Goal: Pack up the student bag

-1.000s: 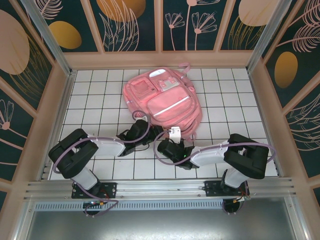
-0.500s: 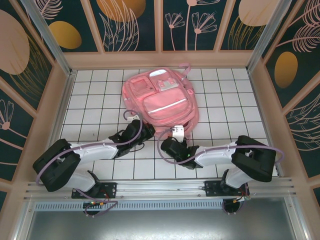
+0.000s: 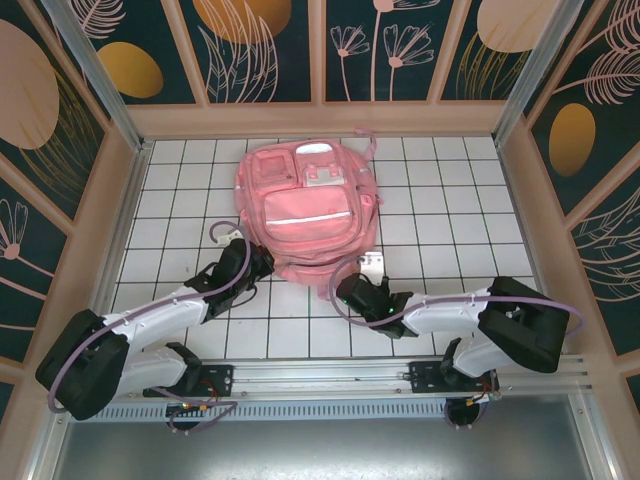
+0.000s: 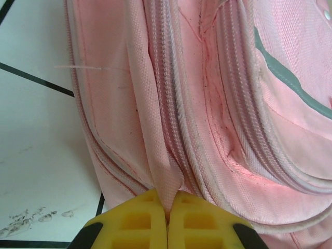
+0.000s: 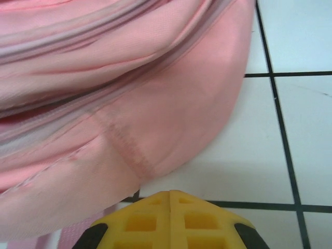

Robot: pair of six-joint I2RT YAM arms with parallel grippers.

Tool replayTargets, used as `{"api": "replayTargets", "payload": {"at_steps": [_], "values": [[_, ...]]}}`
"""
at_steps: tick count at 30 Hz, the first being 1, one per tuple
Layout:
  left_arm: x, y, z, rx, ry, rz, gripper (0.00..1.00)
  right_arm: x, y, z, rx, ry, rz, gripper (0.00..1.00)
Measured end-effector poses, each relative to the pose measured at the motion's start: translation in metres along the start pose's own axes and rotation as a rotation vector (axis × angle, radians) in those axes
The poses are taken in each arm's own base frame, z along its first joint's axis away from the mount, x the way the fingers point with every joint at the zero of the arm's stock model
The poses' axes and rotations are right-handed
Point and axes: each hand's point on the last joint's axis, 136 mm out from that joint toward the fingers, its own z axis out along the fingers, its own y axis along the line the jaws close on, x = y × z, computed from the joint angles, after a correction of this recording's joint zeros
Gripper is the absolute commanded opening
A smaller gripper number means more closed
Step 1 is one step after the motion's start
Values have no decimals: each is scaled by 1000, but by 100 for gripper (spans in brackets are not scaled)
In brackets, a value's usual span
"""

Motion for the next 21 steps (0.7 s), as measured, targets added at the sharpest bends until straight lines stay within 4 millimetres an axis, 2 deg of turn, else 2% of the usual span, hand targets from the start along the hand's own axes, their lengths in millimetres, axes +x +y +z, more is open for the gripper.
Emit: {"api": "replayTargets", "payload": {"at_steps": [9, 21], "values": [[4, -6, -1, 30, 30, 0, 0, -9, 52, -8, -136, -4, -29, 26], [4, -3, 1, 24, 33, -5, 0, -2, 118, 10, -188, 12, -78, 28]]}}
